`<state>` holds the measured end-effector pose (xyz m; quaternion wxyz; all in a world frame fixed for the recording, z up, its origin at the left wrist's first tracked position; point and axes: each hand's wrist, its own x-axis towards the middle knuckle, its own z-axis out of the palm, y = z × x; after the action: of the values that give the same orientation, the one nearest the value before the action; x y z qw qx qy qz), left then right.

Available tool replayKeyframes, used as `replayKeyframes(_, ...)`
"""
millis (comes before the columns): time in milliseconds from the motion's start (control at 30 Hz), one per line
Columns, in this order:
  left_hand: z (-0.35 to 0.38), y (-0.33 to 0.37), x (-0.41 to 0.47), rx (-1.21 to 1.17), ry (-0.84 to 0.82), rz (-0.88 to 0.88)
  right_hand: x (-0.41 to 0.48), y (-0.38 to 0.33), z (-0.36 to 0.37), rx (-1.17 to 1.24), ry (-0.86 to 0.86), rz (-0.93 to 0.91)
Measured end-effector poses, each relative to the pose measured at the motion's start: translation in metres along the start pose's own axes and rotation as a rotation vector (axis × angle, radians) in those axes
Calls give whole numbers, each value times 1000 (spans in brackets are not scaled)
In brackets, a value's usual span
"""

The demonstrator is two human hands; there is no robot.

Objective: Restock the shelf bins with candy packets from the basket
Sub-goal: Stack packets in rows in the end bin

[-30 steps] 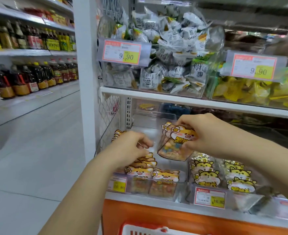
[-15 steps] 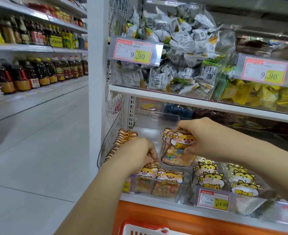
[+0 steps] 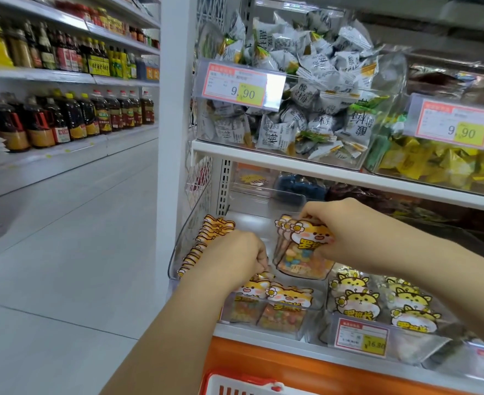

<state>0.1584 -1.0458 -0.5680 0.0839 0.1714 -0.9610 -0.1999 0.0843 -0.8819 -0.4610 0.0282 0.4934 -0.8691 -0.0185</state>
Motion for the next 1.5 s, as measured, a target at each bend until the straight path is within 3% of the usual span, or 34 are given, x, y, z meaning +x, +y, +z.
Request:
replayKeyframes(700,-6,-3,0,45,-36,-66,14,-11,5,-57,-38,0)
replayKeyframes(1133,0,-9,-2,33,42,-10,25,1,59,-59,-139,72)
replayKeyframes(1500,11,-6,-1,125,130,33,33,12,58,-17,-266,28)
